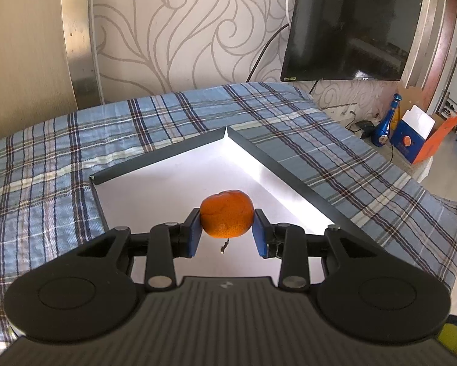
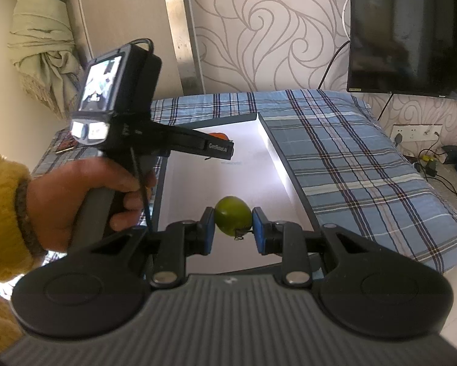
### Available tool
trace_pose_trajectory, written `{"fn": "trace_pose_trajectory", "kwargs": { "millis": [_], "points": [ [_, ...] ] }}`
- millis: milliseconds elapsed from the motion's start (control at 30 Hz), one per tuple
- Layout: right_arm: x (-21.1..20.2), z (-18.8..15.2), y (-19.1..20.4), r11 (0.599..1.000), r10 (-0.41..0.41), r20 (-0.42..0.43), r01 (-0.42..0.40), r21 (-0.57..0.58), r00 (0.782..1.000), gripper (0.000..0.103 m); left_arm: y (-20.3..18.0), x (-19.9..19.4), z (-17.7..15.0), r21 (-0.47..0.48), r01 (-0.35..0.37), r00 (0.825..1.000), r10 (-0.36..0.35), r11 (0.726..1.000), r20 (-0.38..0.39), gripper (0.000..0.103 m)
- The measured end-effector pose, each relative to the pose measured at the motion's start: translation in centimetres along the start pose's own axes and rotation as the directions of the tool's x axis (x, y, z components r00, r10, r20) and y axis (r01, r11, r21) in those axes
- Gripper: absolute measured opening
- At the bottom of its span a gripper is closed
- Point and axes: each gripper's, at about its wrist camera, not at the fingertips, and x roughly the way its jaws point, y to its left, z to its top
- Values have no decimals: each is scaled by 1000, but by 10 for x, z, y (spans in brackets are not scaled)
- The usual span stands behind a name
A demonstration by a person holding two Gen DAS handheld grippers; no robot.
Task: Organize fruits
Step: 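Lower the tangerine into the white box and open the left tool while the right tool holds the lime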
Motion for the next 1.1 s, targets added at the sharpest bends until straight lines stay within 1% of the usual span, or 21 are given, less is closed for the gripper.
{"fn": "trace_pose_trajectory", "kwargs": {
  "millis": [467,833,900,933,1000,1033,1100],
  "points": [
    [1,1,1,1000,-8,-5,8,-1,1000,29,-2,18,4,11,-26,999,26,1000,-21,41],
    [2,0,1,1000,-6,-5,6,-1,1000,29,-5,22,3,21,-37,999,38,999,-36,41],
    [2,0,1,1000,-2,-5,2,-2,1000,29,-5,22,3,24,-36,998,37,999,-44,44],
    [3,0,0,1000,0,-5,0,-2,1000,29,-5,22,2,25,-37,998,38,999,-43,47],
    [3,0,0,1000,3,-5,-3,-3,1000,29,-5,20,2,28,-42,999,42,999,-31,66],
    [4,0,0,1000,5,-5,-5,-3,1000,29,-5,18,2,29,-44,999,45,999,-25,69],
    [3,-1,0,1000,9,-3,-9,-3,1000,29,-7,15,3,40,-45,999,46,998,-11,70]
  ]
}}
